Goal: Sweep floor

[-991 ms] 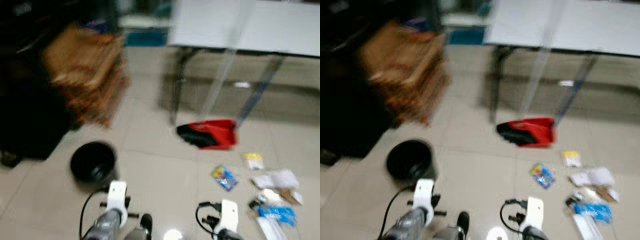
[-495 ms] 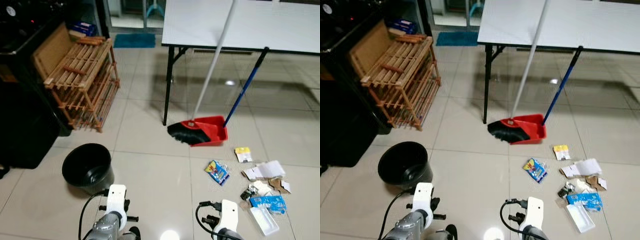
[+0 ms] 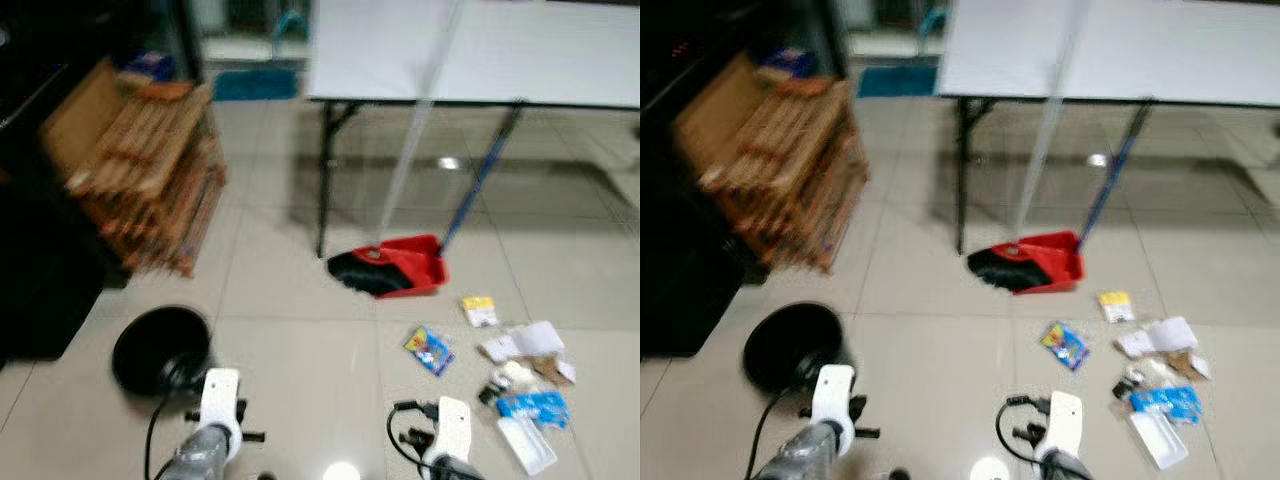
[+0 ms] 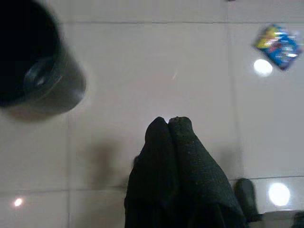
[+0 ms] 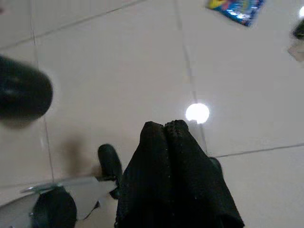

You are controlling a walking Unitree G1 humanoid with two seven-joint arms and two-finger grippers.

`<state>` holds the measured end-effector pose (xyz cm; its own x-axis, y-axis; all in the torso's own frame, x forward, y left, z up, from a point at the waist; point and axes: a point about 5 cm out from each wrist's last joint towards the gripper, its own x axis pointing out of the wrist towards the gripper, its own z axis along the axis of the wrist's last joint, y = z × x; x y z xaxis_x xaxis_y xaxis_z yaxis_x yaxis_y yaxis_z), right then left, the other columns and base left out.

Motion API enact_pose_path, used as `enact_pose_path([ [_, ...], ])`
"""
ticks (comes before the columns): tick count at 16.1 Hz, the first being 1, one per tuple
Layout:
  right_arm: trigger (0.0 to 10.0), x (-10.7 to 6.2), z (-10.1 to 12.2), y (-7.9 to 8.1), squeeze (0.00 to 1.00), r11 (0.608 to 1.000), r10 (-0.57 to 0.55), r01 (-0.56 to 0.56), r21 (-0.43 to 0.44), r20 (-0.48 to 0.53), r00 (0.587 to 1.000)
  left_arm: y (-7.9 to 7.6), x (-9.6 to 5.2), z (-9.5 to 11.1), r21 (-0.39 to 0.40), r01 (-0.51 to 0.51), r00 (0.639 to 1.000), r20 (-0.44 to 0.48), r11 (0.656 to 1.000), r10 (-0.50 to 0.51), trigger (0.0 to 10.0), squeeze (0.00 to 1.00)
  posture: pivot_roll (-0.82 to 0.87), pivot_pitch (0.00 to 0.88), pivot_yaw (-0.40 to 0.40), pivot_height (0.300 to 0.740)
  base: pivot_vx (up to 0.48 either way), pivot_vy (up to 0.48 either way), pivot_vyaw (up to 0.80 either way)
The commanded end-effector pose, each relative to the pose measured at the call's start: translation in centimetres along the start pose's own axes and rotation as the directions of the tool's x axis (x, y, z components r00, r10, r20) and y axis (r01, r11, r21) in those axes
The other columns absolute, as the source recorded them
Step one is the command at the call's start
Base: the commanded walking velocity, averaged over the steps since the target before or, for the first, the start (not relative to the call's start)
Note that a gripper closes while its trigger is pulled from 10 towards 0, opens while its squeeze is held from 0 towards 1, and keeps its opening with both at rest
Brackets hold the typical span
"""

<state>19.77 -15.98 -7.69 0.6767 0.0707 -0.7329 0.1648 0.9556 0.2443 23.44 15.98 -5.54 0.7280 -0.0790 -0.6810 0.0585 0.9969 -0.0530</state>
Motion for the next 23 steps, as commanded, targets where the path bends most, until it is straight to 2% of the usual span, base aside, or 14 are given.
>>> enact_pose_path([
  [1,10.0,-0.16,-0.76,-0.19,0.00,1.000,-0.011,0.011,0.016,-0.031,0.999,-0.29,-0.08,-0.48,0.006,0.004,1.000,-0.012,1.000,-0.004,10.0,0.00,0.02,0.169,-0.002,0.740,0.442,0.000,-0.80],
  [16,10.0,-0.14,-0.52,-0.13,0.00,1.000,-0.004,0.004,0.004,-0.013,1.000,-0.29,-0.07,-0.41,0.006,0.003,1.000,-0.008,1.000,-0.003,10.0,0.00,0.02,0.171,-0.003,0.740,0.443,0.000,0.00],
  [18,10.0,-0.11,-0.29,0.01,0.00,1.000,0.009,-0.009,-0.016,0.006,1.000,-0.29,-0.06,-0.39,0.006,0.003,1.000,-0.007,1.000,-0.003,10.0,0.00,0.02,0.171,-0.003,0.740,0.442,0.000,0.64],
  [20,10.0,-0.11,-0.26,-0.10,0.00,1.000,-0.009,0.009,0.007,0.010,1.000,-0.29,-0.06,-0.37,0.006,0.003,1.000,-0.006,1.000,-0.003,10.0,0.00,0.02,0.171,-0.002,0.740,0.442,0.000,0.80],
  [23,10.0,-0.16,-0.44,-0.34,0.00,1.000,-0.017,0.017,0.020,-0.004,1.000,-0.32,-0.06,-0.40,0.007,0.004,1.000,-0.007,1.000,-0.004,10.0,0.00,0.02,0.171,-0.002,0.740,0.445,0.000,0.00],
])
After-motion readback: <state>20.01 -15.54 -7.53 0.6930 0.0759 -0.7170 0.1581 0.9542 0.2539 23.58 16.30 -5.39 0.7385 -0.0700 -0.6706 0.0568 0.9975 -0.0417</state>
